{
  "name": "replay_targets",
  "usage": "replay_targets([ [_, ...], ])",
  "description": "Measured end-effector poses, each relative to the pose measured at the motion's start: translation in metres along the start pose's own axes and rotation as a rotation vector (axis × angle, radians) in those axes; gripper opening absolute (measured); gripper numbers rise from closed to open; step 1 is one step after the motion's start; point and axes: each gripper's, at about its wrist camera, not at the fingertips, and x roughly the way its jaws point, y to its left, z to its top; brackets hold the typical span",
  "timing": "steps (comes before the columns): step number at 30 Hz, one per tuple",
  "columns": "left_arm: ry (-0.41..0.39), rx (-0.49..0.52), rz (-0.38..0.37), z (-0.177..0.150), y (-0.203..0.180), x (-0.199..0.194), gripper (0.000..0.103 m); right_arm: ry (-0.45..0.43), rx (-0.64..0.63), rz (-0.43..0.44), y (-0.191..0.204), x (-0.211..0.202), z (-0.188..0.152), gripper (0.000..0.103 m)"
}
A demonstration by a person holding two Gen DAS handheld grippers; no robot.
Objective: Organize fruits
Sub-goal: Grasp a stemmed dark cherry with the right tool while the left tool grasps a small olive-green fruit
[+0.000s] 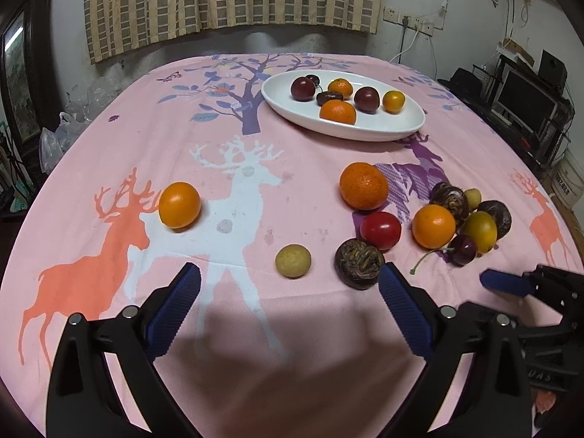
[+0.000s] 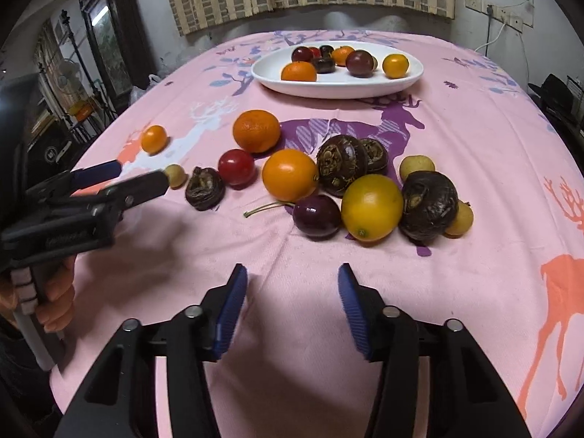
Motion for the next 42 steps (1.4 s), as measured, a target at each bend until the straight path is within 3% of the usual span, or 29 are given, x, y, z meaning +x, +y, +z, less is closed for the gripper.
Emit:
replay_targets([
  [8,0.023,0.011,-0.016,-0.001,-0.002,0.004,0.096,-0.001,-0.001,-0.066,0.005,0.020,0.025,0.046],
  [11,0.055,0.001,-0.030,-0.001,0.000,0.010,0.096,-0.011,-0.004,-0.116,0.006,0.025,0.031,0.027],
  [21,0.045,-0.044,-0.006,0.002,0.013,0.012,0.096,-0.061,0.033,-0.011,-0.005,0.007,0.023,0.027],
  [25,0.023,-0.020,0.046,0.003,0.010,0.016,0.095,-0.062,0.032,0.029,-0.006,0.005,0.018,0.027],
  [30,0.055,0.040,0.051,0.001,-0.002,0.033,0.069,-0.074,0.012,0.068,-0.002,0.002,0.017,0.027],
  [32,0.064,0.021,0.020,0.002,0.000,0.036,0.056,-0.077,0.000,0.073,0.001,0.001,0.016,0.028],
  [34,0.060,-0.002,0.013,0.004,0.001,0.037,0.050,-0.079,-0.006,0.077,0.002,0.001,0.016,0.028],
  [37,0.051,0.002,0.004,0.005,0.000,0.035,0.023,-0.081,-0.004,0.076,0.002,0.000,0.016,0.028],
  [40,0.038,-0.026,-0.008,0.005,0.000,0.025,0.023,-0.086,-0.003,0.082,0.002,-0.001,0.016,0.028],
  [42,-0.005,0.014,0.015,0.009,-0.008,0.012,0.023,-0.099,0.006,0.078,0.001,-0.005,0.017,0.028],
])
